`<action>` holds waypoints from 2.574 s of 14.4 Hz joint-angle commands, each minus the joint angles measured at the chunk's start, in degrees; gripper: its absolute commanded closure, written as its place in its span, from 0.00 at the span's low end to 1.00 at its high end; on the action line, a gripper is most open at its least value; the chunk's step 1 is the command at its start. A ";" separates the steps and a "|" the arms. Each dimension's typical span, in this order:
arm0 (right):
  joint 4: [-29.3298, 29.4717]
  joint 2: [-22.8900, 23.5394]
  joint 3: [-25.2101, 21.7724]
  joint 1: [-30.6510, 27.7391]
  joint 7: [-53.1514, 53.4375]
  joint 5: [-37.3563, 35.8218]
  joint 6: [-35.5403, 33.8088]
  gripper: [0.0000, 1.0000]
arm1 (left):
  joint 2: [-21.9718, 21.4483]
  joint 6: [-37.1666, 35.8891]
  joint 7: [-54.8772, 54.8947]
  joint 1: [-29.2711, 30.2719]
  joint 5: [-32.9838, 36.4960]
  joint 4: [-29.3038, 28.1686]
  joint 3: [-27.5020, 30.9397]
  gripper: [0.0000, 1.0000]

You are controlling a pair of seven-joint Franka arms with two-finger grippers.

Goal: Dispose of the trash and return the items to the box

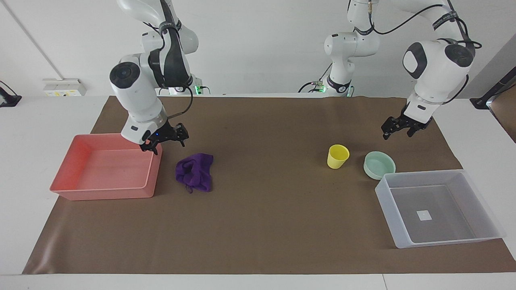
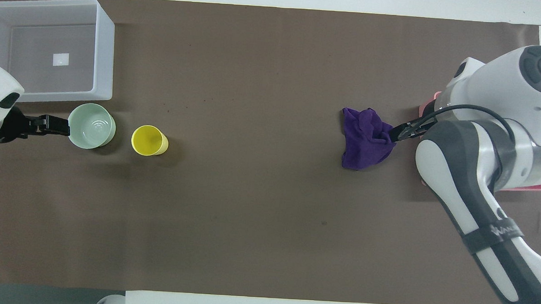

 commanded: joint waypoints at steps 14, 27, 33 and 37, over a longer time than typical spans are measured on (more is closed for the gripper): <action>-4.17 9.63 0.14 3.57 3.98 0.82 14.76 0.96 | 8.06 20.81 -5.09 2.34 0.03 -9.49 -0.40 0.91; 9.96 -2.31 -0.38 0.68 4.07 0.30 -12.81 1.00 | 3.05 -12.80 -8.44 1.46 -0.49 11.73 -0.67 1.00; 14.82 -9.00 -0.56 -8.44 -0.99 -0.76 -25.06 1.00 | 13.39 -4.45 -8.52 5.94 -5.41 25.48 0.12 1.00; 8.43 -11.54 -0.56 -17.06 -7.17 -1.37 -21.66 1.00 | 27.04 6.19 -8.70 7.88 -7.27 33.84 0.56 1.00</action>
